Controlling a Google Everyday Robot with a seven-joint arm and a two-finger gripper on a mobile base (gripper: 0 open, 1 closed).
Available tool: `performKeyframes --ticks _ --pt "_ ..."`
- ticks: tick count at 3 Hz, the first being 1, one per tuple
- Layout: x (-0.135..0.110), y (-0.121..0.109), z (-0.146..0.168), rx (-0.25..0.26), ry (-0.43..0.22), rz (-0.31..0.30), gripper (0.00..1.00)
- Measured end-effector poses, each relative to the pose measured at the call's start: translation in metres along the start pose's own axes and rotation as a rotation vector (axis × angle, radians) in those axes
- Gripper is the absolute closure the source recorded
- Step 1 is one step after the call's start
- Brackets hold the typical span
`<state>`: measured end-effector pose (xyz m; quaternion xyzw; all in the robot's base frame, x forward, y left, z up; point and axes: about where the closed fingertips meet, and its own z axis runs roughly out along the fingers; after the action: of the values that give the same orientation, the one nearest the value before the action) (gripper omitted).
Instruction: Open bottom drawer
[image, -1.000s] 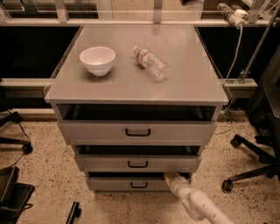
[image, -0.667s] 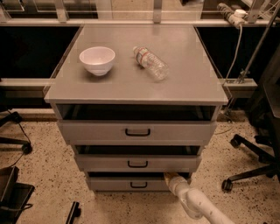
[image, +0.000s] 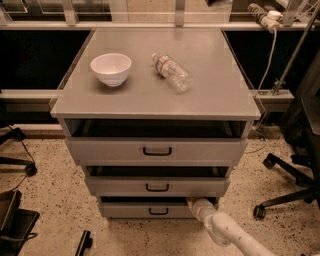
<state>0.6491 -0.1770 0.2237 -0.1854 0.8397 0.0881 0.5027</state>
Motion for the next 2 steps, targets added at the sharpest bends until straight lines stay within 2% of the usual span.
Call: performKeyframes --ticks 1,2 --pt "0.0151 -0.0013 0.0018 -0.012 0.052 -0.037 1.00" --pt "0.0151 -0.0013 0.0018 -0.012 0.052 -0.037 1.00"
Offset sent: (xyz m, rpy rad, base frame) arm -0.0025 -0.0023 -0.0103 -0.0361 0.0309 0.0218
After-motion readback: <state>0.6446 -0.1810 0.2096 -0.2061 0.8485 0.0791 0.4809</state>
